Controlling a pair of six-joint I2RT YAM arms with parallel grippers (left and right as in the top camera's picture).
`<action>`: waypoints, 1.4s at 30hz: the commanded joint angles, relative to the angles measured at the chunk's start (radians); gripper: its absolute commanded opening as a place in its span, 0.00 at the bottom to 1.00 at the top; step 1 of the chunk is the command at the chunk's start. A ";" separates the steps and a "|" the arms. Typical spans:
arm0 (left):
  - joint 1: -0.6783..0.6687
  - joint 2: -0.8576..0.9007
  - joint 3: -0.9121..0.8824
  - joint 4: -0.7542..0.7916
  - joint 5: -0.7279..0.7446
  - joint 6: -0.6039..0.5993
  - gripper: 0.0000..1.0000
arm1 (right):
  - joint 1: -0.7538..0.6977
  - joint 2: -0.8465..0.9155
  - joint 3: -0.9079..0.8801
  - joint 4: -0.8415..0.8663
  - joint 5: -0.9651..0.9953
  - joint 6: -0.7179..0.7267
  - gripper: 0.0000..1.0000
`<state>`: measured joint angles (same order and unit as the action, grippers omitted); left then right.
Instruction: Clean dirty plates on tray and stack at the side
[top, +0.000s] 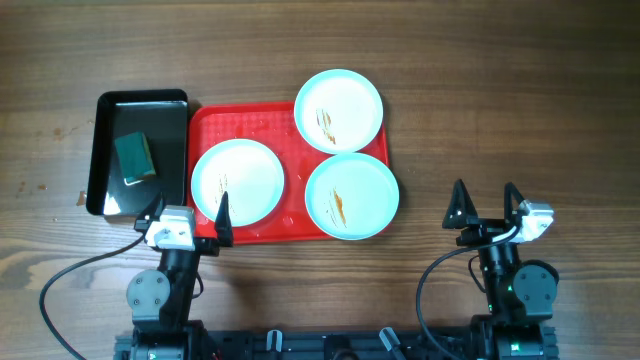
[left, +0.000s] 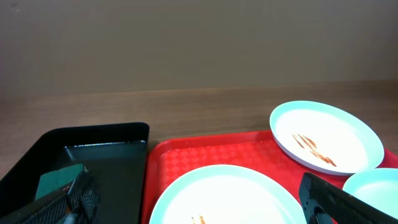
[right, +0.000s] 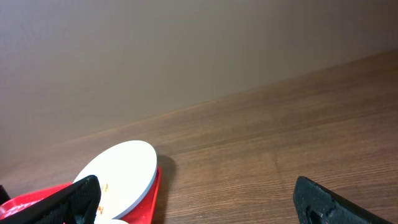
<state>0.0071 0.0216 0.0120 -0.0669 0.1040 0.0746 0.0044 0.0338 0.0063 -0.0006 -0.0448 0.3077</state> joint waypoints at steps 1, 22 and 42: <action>-0.005 0.006 -0.006 0.000 0.018 0.019 1.00 | -0.005 0.003 -0.001 0.003 -0.002 -0.018 1.00; -0.005 0.006 -0.006 0.000 0.019 0.019 1.00 | -0.005 0.003 -0.001 0.003 -0.002 -0.018 1.00; -0.004 0.006 -0.006 0.022 -0.035 -0.034 1.00 | -0.005 0.003 -0.001 0.002 -0.022 0.089 1.00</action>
<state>0.0071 0.0235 0.0101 -0.0486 0.1162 0.0505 0.0044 0.0338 0.0063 -0.0002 -0.0452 0.3813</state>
